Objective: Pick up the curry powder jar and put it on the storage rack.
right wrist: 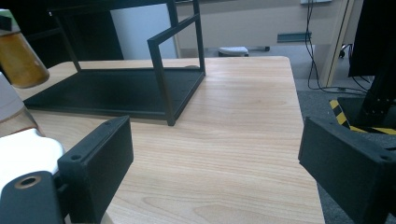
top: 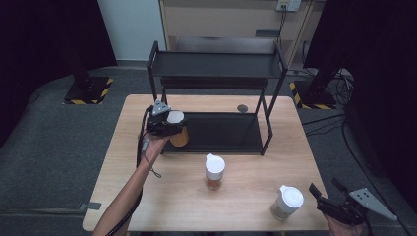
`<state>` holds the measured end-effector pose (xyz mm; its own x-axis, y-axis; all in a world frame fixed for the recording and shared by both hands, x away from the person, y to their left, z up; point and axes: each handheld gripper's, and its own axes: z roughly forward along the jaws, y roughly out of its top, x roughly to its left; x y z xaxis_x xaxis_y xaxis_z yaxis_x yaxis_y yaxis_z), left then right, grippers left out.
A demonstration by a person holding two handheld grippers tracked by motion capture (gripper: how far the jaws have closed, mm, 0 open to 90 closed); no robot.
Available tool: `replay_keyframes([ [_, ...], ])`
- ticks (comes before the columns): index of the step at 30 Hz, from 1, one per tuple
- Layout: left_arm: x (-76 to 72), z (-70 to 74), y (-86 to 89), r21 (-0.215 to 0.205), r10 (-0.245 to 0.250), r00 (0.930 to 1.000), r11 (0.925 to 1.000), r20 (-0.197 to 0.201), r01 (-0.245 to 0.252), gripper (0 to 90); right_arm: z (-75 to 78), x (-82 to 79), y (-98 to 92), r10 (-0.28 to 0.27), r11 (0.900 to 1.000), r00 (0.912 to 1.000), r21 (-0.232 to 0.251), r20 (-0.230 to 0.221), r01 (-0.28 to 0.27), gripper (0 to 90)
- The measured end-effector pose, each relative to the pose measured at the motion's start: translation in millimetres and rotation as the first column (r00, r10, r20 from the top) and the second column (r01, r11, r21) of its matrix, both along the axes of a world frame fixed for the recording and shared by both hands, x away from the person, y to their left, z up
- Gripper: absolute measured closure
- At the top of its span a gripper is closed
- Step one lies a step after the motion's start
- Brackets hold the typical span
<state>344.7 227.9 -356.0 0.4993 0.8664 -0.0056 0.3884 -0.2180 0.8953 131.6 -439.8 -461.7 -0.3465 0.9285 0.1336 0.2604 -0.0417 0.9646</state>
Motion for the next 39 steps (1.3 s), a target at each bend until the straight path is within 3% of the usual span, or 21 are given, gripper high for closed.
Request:
replay_keyframes([
  [14, 15.5, -13.1, -19.6, 0.029, 0.075, 0.9972, 0.9968, 0.006, -0.075, 33.0, -0.7, -0.4, -1.4, 0.0, 1.0, 1.0, 0.01, 0.0, 0.0, 10.7],
  [27, 25.0, -26.7, -28.2, 0.037, 0.108, 0.9941, 0.9935, -0.008, -0.108, 33.1, -1.3, -0.2, -2.2, 0.003, 1.0, 1.0, 0.014, 0.0, -0.003, 10.8],
  [39, 28.4, -33.4, -30.5, 0.037, 0.11, 0.9938, 0.9933, -0.018, -0.109, 33.0, -1.5, 0.2, -2.9, 0.006, 1.0, 1.0, 0.017, -0.002, -0.006, 10.8],
])
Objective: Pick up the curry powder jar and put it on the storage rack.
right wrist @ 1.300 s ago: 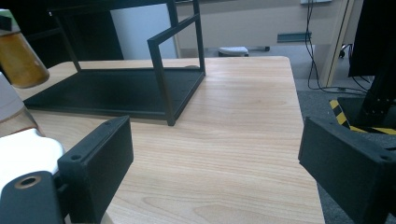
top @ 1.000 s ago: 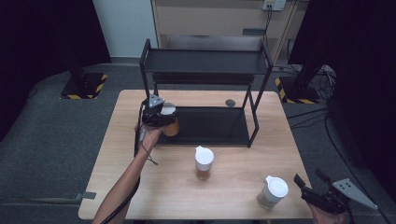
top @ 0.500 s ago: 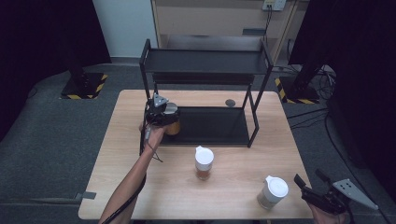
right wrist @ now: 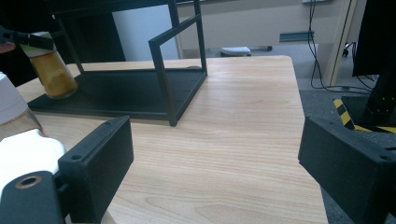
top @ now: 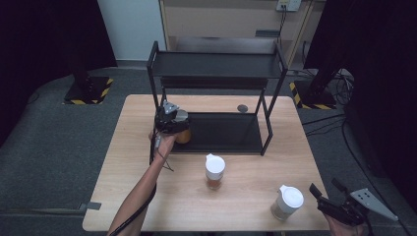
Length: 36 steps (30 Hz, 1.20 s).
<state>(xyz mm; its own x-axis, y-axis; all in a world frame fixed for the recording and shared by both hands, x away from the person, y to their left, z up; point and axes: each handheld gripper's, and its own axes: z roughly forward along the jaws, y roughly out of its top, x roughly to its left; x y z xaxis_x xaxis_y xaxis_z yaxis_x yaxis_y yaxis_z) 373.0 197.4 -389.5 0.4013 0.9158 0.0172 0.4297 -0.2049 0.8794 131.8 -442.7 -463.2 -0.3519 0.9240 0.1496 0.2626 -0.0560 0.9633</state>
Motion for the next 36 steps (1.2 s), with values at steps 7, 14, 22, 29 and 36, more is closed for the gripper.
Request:
replay_keyframes([
  [7, -2.5, -5.2, 0.9, -0.006, 0.007, 0.9999, 1.0, 0.012, -0.007, 32.9, 0.0, 0.1, 0.0, 0.002, 1.0, 1.0, 0.0, 0.0, -0.002, 10.8],
  [14, -3.3, -5.7, 0.2, -0.024, 0.011, 0.9997, 0.9997, 0.02, -0.011, 29.7, 0.1, -0.1, 0.3, 0.002, 1.0, 1.0, 0.0, 0.001, -0.002, 10.8],
  [22, -5.9, 10.8, -9.1, 0.029, -0.021, 0.9977, 0.9994, 0.065, 0.019, 15.5, 0.1, -0.2, 0.1, 0.004, 1.0, 1.0, 0.001, 0.002, -0.004, 10.8],
  [29, -11.2, 26.7, -7.3, 0.023, -0.06, 0.9952, 0.9981, 0.078, 0.058, 7.4, 0.2, -0.3, 0.1, 0.007, 1.0, 1.0, 0.001, 0.003, -0.007, 10.7],
  [36, -23.2, 44.2, -0.8, 0.025, -0.14, 0.9869, 0.9901, 0.08, 0.138, 6.2, 0.9, -0.3, 0.8, 0.009, 1.0, 1.0, -0.004, 0.002, -0.009, 10.7],
])
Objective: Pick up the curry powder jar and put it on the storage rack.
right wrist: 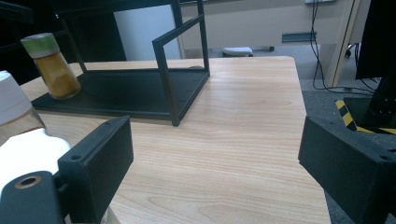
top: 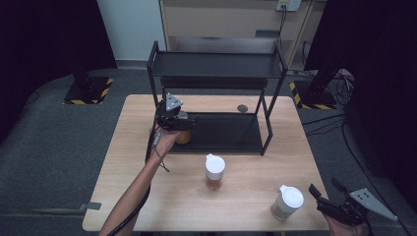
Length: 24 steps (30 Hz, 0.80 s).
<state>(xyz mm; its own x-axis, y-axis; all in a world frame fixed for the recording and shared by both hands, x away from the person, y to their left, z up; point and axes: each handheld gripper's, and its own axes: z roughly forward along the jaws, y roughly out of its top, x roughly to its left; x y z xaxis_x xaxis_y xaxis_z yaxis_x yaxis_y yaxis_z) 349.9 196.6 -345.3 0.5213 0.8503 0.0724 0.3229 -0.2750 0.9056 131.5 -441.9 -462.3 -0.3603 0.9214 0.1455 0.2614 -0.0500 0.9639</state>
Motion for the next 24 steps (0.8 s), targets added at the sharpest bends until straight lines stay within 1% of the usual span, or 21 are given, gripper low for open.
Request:
replay_keyframes([
  [4, -10.2, 8.3, 6.3, 0.004, -0.056, 0.9984, 0.9984, 0.008, 0.056, 6.3, 0.2, -0.2, 0.4, -0.001, 1.0, 1.0, -0.002, 0.0, 0.001, 10.7],
  [6, -14.7, 12.1, 9.3, 0.002, -0.081, 0.9967, 0.9967, 0.004, 0.081, 6.3, 0.4, -0.3, 0.7, -0.002, 1.0, 1.0, -0.003, 0.0, 0.002, 10.7],
  [8, -18.9, 14.6, 12.8, -0.008, -0.102, 0.9948, 0.9948, 0.003, 0.102, 6.3, 0.5, -0.3, 0.9, -0.002, 1.0, 1.0, -0.005, 0.0, 0.002, 10.7],
  [10, -25.0, 16.6, 17.6, -0.028, -0.127, 0.9918, 0.9914, 0.008, 0.128, 6.3, 0.6, -0.3, 1.1, -0.003, 1.0, 1.0, -0.005, 0.0, 0.003, 10.7],
  [12, -31.3, 19.0, 20.9, -0.03, -0.149, 0.9887, 0.9883, 0.016, 0.149, 6.3, 0.7, -0.2, 1.3, -0.003, 1.0, 1.0, -0.006, -0.001, 0.003, 10.7],
  [14, -38.1, 21.2, 24.2, -0.035, -0.165, 0.9861, 0.9856, 0.025, 0.165, 6.4, 0.8, -0.3, 1.3, -0.004, 1.0, 1.0, -0.007, -0.001, 0.004, 10.7],
  [16, -44.9, 21.9, 28.7, -0.049, -0.183, 0.9825, 0.9816, 0.034, 0.184, 6.4, 0.8, 0.0, 1.5, -0.004, 1.0, 1.0, -0.008, -0.002, 0.004, 10.7],
  [19, -56.0, 22.8, 34.5, -0.055, -0.202, 0.978, 0.9772, 0.05, 0.205, 6.4, 1.0, 0.0, 1.9, -0.003, 1.0, 1.0, -0.009, -0.003, 0.003, 10.7],
  [24, -75.9, 21.8, 44.2, -0.057, -0.222, 0.9718, 0.9723, 0.08, 0.227, 6.5, 1.1, 0.5, 2.3, -0.001, 1.0, 1.0, -0.013, -0.004, 0.001, 10.7],
])
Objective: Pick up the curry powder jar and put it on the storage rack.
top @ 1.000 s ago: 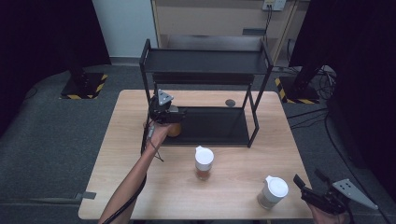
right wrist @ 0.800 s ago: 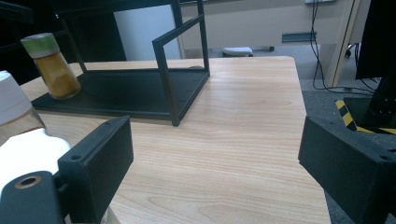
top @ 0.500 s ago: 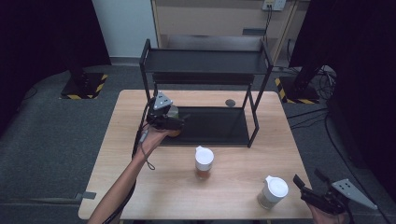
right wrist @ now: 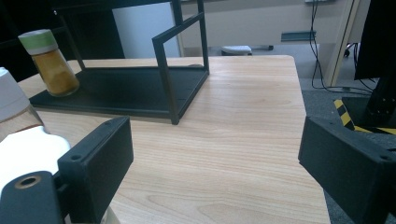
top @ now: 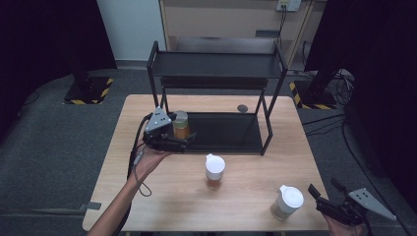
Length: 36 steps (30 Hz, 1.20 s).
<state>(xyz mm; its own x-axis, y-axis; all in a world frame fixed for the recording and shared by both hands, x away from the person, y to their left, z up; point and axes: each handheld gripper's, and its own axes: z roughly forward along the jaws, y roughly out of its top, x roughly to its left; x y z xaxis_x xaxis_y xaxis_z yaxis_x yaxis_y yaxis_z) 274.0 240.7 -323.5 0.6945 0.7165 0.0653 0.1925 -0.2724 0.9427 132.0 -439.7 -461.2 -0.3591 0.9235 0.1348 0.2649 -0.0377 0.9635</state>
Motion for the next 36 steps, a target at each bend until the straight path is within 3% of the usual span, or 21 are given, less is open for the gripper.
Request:
replay_keyframes([
  [9, -28.1, -7.2, 19.2, -0.02, -0.011, 0.9996, 0.9997, 0.026, 0.012, 6.7, 0.7, 0.2, 1.4, 0.001, 1.0, 1.0, -0.009, -0.001, -0.001, 10.6],
  [15, -38.0, -12.6, 29.4, -0.029, 0.003, 0.9996, 0.9996, 0.028, -0.002, 6.7, 1.1, 0.5, 2.0, 0.002, 1.0, 1.0, -0.013, -0.003, -0.003, 10.6],
  [26, -59.3, -31.6, 50.5, -0.04, 0.078, 0.9965, 0.9963, 0.03, -0.077, 6.8, 1.4, 0.5, 2.8, 0.004, 1.0, 1.0, -0.017, -0.004, -0.004, 10.6],
  [36, -76.2, -56.1, 66.3, -0.087, 0.126, 0.9919, 0.9885, 0.018, -0.124, 6.7, 1.8, 0.2, 3.2, 0.004, 1.0, 1.0, -0.02, -0.003, -0.004, 10.6],
])
